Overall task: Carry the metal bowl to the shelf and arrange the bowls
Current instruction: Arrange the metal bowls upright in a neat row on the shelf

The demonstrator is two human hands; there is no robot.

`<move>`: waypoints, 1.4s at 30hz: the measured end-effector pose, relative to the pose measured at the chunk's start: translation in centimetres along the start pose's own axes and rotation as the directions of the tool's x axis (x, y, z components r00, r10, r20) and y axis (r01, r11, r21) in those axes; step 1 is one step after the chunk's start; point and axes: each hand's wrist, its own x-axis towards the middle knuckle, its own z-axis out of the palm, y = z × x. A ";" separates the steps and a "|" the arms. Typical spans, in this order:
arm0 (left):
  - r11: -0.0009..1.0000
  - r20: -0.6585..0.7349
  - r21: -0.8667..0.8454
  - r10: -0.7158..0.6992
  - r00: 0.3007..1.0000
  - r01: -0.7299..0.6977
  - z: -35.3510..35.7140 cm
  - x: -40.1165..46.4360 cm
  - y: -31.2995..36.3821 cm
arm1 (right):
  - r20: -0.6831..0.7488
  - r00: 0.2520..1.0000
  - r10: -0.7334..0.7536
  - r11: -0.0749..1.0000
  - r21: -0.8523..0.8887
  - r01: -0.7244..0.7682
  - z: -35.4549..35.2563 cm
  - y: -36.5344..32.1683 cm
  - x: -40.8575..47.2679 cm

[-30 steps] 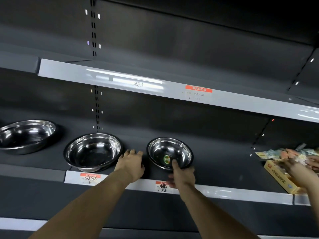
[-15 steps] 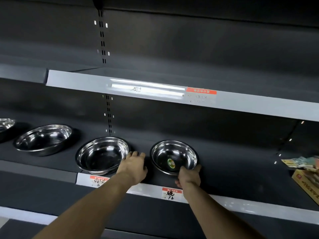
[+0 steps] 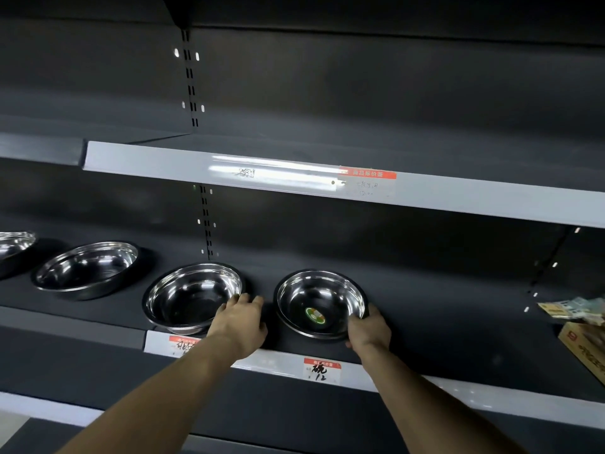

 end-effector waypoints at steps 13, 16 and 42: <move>0.996 0.000 0.002 0.085 0.996 -0.085 -0.1 -0.6 -1.7 | 0.017 0.999 0.038 0.992 -0.124 -0.035 -1.0 -0.8 -0.7; 0.992 0.006 -0.016 0.126 0.992 -0.126 0.0 -0.7 -2.9 | -0.060 0.998 0.030 0.992 -0.118 -0.037 -0.7 -0.8 -1.1; 0.972 0.036 0.052 0.229 0.973 -0.231 -1.6 -1.4 -8.7 | -0.257 0.946 -0.199 0.897 -0.436 0.070 1.8 -2.7 -5.6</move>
